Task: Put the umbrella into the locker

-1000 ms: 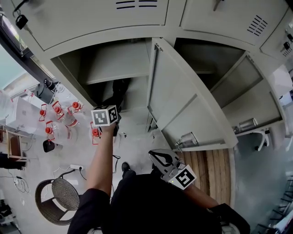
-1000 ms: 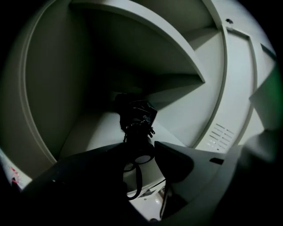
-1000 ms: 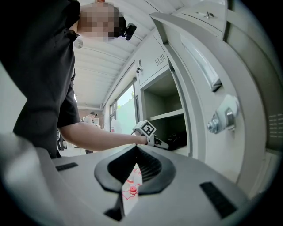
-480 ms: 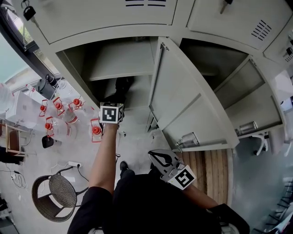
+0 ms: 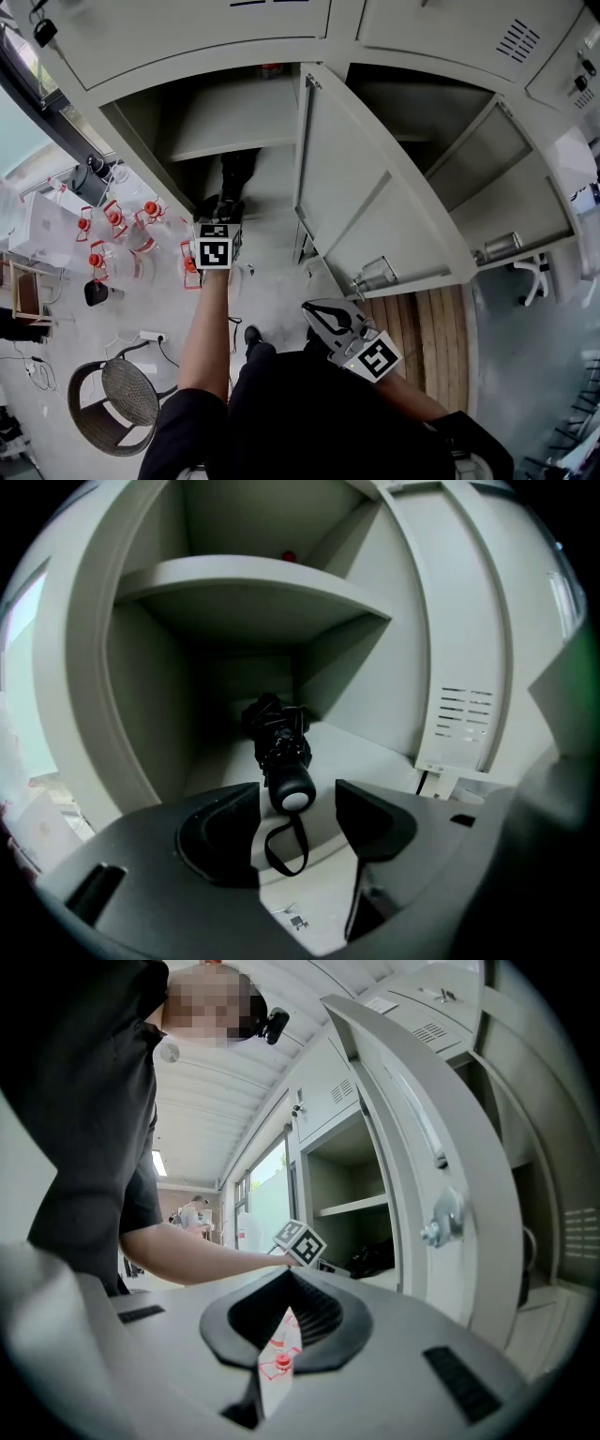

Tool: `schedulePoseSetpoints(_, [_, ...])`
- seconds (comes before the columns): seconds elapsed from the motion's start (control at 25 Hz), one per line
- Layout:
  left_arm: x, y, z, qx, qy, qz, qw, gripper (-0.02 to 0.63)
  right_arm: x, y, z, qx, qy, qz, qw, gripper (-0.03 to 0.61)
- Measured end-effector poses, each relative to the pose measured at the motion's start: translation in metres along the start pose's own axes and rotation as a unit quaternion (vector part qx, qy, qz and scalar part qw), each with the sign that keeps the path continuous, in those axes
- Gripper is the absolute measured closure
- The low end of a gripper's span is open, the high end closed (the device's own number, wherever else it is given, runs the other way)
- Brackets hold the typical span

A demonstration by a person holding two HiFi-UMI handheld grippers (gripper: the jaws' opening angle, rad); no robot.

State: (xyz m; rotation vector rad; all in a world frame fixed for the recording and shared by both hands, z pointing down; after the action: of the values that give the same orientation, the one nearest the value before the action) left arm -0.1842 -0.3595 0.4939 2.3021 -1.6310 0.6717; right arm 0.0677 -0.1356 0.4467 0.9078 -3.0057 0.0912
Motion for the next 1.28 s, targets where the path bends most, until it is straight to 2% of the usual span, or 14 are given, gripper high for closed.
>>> schedulePoseSetpoints(0.2, [-0.04,-0.008,0.009,-0.005,-0.067,-0.015,0.9976,0.371,-0.001,-0.001,0.004,-0.007,-0.008,0.009,1.0,0.567])
schedulePoseSetpoints(0.44, [-0.095,-0.031,0.027,-0.016,-0.15,-0.032,0.9881,0.432,-0.009,-0.005,0.022,-0.015,-0.033,0.02,0.999,0.567])
schedulePoseSetpoints(0.6, [-0.133,-0.053,0.039,-0.02,-0.203,-0.041,0.9781,0.495,-0.023,-0.007,0.032,-0.023,-0.037,0.03,0.999,0.567])
schedulePoseSetpoints(0.8, [-0.178,-0.082,0.048,0.005,-0.277,-0.05,0.9597,0.563,-0.043,-0.01,0.043,-0.022,-0.043,0.049,0.998,0.566])
schedulePoseSetpoints(1.04, [-0.22,-0.108,0.039,0.005,-0.306,-0.073,0.9493,0.594,-0.062,-0.011,0.059,-0.026,-0.064,0.058,0.996,0.567])
schedulePoseSetpoints(1.16, [-0.238,-0.122,0.03,0.025,-0.301,-0.094,0.9487,0.595,-0.068,-0.01,0.064,-0.033,-0.068,0.056,0.996,0.567])
schedulePoseSetpoints(1.28, [-0.257,-0.132,0.02,0.037,-0.31,-0.116,0.9429,0.595,-0.072,-0.005,0.07,-0.047,-0.073,0.044,0.995,0.566])
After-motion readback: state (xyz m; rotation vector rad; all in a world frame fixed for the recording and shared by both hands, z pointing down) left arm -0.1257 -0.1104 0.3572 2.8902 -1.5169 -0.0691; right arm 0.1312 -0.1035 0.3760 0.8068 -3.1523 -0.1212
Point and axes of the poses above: the fingertips, and each gripper's own axes: x forward along the fingers, y to its left, z out of its top, the point moved 8 cm from there along -x, backward along the fingers, and after that the axes turned 3 degrees about -z, right-handed, at the moved point
